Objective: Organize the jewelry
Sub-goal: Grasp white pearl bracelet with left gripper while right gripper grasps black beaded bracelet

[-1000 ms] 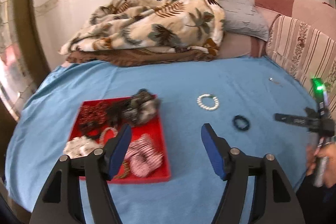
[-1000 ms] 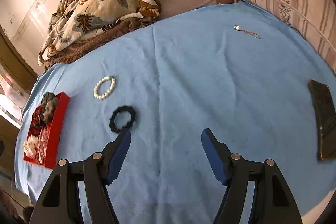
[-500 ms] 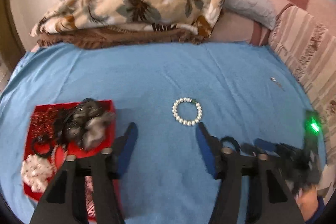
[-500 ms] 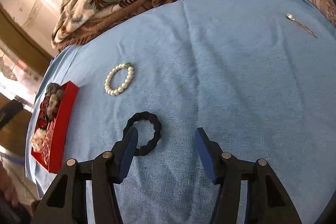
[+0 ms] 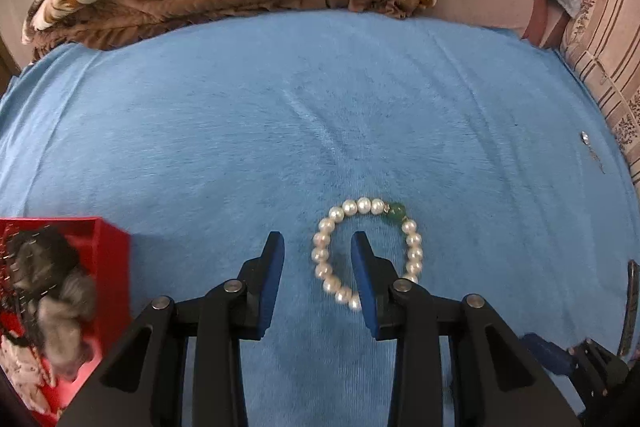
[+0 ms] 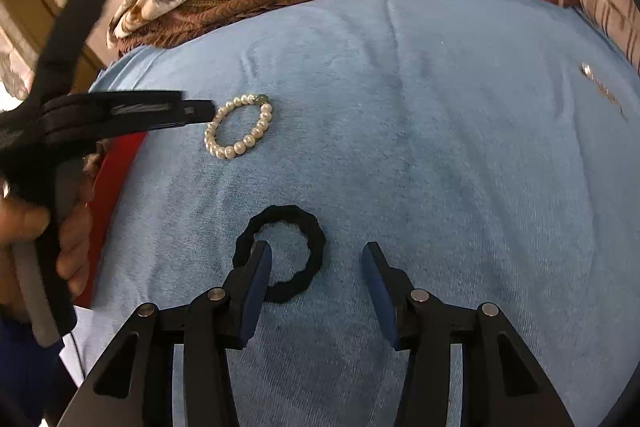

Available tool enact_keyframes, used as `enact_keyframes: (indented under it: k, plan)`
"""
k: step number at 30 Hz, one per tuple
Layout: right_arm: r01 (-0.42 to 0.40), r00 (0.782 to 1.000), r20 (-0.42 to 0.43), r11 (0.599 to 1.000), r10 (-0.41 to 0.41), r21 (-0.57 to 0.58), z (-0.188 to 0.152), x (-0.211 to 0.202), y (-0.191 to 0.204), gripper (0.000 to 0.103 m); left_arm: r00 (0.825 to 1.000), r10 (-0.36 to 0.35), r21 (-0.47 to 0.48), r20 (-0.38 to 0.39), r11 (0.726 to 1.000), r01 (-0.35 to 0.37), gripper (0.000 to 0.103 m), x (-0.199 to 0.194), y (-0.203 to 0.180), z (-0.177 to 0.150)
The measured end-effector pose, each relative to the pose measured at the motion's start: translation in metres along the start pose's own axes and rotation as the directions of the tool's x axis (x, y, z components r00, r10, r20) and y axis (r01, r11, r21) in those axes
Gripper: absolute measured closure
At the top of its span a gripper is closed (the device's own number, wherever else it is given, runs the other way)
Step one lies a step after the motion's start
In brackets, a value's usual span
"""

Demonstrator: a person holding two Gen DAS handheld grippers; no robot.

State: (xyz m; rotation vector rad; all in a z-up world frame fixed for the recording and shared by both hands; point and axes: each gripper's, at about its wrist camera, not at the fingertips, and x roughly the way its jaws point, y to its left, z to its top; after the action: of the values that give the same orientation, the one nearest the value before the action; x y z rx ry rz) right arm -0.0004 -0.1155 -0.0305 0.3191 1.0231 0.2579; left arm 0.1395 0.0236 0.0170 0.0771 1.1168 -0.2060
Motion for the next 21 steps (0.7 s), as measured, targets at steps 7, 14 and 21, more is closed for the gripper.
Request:
enact_keyframes:
  k: [7,14,21]
  plan:
    - [0.042,0.999,0.02,0.999,-0.042,-0.025,0.002,0.005,0.002,0.062,0.999,0.027,0.028,0.032,0.999,-0.028,0.068,0.013,-0.008,0.001]
    - [0.115,0.993,0.045,0.992,-0.112,-0.059,0.0,0.007,0.005,0.081,0.994,0.077,0.071,0.078,0.994,-0.083,0.075,0.011,-0.02,-0.009]
    - [0.06,0.997,0.058,0.998,-0.059,-0.008,-0.001,-0.002,-0.002,0.093,0.998,0.028,0.112,0.061,0.993,-0.034,0.094,-0.011,-0.037,-0.023]
